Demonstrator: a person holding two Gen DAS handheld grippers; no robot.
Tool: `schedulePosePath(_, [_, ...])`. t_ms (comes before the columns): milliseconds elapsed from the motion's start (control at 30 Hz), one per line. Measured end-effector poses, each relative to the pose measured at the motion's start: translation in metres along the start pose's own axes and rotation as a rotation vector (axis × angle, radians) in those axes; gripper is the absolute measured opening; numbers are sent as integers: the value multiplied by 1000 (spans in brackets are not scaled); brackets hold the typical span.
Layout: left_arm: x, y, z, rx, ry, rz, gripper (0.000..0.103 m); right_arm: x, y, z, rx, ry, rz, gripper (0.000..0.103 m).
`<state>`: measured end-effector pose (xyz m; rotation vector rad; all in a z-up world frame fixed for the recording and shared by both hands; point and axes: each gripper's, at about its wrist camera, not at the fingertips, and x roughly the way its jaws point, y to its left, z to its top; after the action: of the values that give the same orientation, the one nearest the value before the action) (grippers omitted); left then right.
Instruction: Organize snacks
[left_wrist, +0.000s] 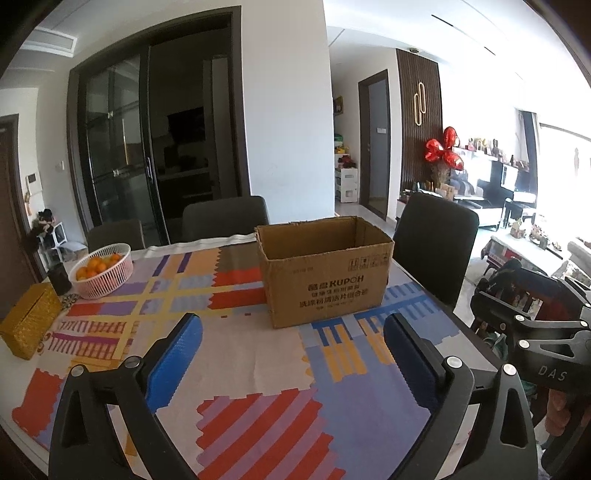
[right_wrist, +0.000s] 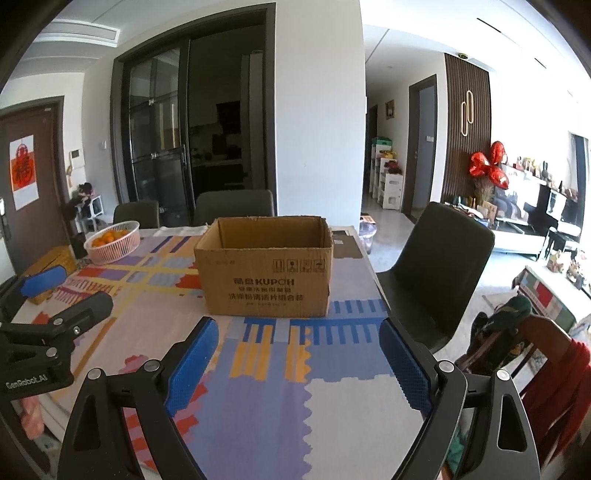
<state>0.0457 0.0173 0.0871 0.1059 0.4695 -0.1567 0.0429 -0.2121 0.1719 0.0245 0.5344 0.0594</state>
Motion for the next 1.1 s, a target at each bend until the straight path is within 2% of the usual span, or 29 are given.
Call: schedulePosePath(1100, [0, 5, 0, -16, 13, 9, 103, -6, 3, 3, -8, -15, -6, 89])
